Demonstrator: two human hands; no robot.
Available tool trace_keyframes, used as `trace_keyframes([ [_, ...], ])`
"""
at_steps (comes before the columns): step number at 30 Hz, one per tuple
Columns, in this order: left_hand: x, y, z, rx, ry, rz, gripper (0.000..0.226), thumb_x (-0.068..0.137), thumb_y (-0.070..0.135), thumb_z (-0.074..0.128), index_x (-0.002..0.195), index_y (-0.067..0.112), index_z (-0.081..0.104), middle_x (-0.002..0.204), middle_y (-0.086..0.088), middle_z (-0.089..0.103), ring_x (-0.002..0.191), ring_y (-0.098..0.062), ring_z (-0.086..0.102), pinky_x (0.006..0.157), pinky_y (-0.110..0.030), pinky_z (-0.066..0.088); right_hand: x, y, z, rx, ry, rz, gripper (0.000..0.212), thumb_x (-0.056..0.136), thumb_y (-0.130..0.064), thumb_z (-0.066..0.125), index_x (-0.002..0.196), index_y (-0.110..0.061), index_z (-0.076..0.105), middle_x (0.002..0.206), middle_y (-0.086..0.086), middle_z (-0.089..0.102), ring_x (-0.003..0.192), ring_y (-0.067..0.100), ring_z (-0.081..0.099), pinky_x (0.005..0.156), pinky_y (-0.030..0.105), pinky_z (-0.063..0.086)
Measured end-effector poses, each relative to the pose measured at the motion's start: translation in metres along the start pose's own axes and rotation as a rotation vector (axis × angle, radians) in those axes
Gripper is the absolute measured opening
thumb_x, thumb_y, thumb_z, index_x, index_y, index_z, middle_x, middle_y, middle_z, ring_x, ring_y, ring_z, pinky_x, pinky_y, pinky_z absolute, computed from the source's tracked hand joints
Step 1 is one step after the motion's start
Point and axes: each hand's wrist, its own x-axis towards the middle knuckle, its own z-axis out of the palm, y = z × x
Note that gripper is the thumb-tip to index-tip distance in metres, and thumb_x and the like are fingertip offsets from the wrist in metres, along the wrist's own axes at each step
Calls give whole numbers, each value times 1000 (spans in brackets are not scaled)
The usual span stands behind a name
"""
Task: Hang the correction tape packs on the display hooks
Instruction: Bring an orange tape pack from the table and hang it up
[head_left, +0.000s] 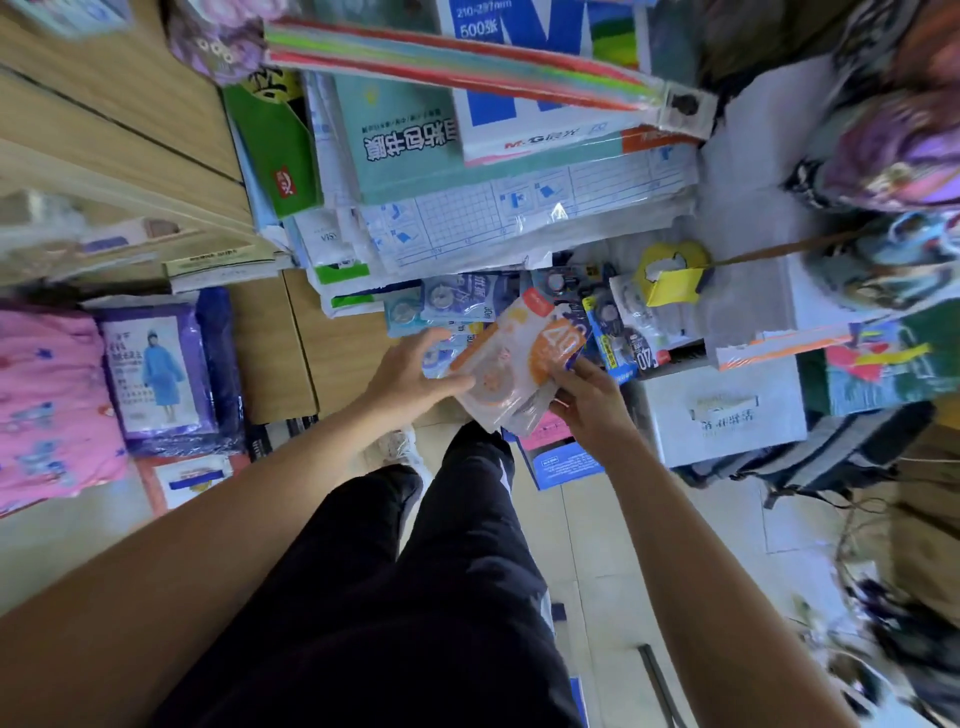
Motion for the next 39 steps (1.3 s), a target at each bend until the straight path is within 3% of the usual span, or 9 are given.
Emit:
trace_keyframes([
  [5,-26,-4,-5,-209,-118,7,63,74,38,88,127,24,58,116,11,67,110,-10,64,91,-24,48,-45,-5,37,-54,-96,-36,9,90,-11,69,98,-14,72,101,10,73,92,25,68,84,35,55],
  [8,-49,-1,-16,-333,17,44,41,74,23,90,107,21,67,93,9,69,87,-5,67,76,-13,49,-66,-8,56,-26,-135,-85,37,83,-20,74,117,-10,65,112,10,71,100,25,67,89,39,54],
  [12,-75,-9,-37,-558,80,32,49,67,23,92,111,18,71,105,-2,77,91,-18,75,79,-38,59,-99,2,84,-106,-167,-102,38,82,-2,73,116,-16,61,101,3,74,90,19,72,74,35,58],
  [16,-99,-19,-55,-683,181,28,34,74,15,87,105,17,74,98,2,79,89,-13,75,73,-20,54,-126,21,112,-173,-164,-78,46,84,8,68,121,-16,58,99,8,73,89,24,70,89,48,52],
  [21,-126,-37,-79,-778,222,23,32,76,15,85,106,17,73,98,3,79,89,-12,75,71,-19,53,-152,22,146,-365,-24,-236,42,81,7,73,120,-3,61,104,19,73,84,30,70,67,36,59],
  [24,-136,-45,-99,-745,316,51,33,71,22,84,100,14,73,97,-3,76,87,-21,70,75,-31,48,-169,9,162,-607,116,-438,34,79,2,77,104,-19,68,92,7,75,74,20,67,68,39,58],
  [27,-145,-42,-121,-637,370,175,29,66,27,79,89,14,67,80,-2,64,73,-14,56,66,-31,37,-185,-11,171,-797,222,-609,26,82,-9,76,95,-29,64,82,-8,71,67,6,65,65,33,54],
  [33,-178,-15,-169,-341,447,605,22,78,38,79,91,24,67,70,3,65,58,-9,54,53,-25,36,-228,-53,181,-985,428,-953,28,83,-6,69,108,-18,63,83,3,69,72,28,61,61,37,47],
  [39,-222,46,-209,-127,573,978,22,83,48,78,94,41,60,83,23,64,68,-1,58,57,-18,38,-293,-111,193,-906,438,-1267,32,87,-3,68,113,-21,62,93,-10,68,77,3,62,63,18,48],
])
